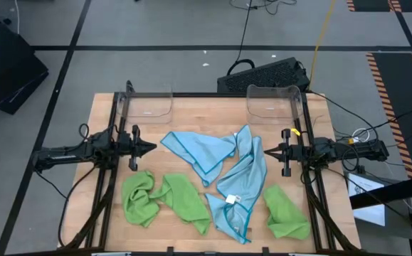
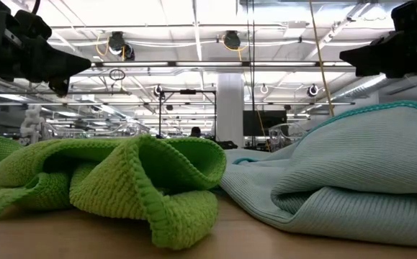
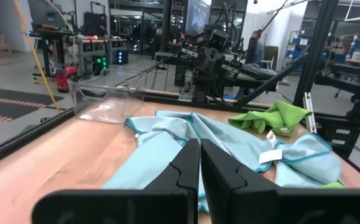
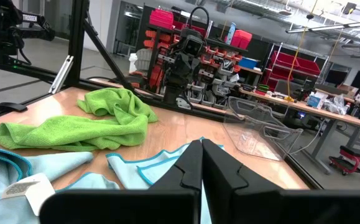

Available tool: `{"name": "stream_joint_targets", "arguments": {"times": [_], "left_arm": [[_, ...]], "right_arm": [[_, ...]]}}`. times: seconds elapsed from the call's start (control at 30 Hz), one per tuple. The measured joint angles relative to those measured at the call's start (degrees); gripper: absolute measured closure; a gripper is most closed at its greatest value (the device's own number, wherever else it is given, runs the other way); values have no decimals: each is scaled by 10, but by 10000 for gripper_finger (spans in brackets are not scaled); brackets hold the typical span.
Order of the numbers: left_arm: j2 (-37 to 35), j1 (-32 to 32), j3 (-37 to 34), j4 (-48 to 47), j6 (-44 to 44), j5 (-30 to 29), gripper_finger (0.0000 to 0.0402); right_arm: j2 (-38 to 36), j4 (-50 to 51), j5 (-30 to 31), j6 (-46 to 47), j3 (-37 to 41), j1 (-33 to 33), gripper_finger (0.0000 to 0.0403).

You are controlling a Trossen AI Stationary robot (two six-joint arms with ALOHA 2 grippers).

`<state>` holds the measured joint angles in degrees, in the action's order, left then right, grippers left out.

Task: Fold microfiber towels
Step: Fold the top left blue microfiber cloth

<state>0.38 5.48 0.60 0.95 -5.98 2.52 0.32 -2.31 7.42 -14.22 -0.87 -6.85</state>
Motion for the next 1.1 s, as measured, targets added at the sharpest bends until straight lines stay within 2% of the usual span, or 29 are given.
{"name": "stream_joint_targets", "arguments": {"times": [0.23,0.4,0.63,1.1], "left_arm": [[0,0,0,16,-36,-3,382],[3,0,45,-9,-29,5,382],[64,0,173,-110,-3,1,382],[258,0,439,-295,14,3,382]], "right_arm": [[0,0,0,0,0,0,403],[0,0,0,0,0,0,403],[0,-29,3,1,0,0,403],[0,-46,3,-4,0,0,403]]}}
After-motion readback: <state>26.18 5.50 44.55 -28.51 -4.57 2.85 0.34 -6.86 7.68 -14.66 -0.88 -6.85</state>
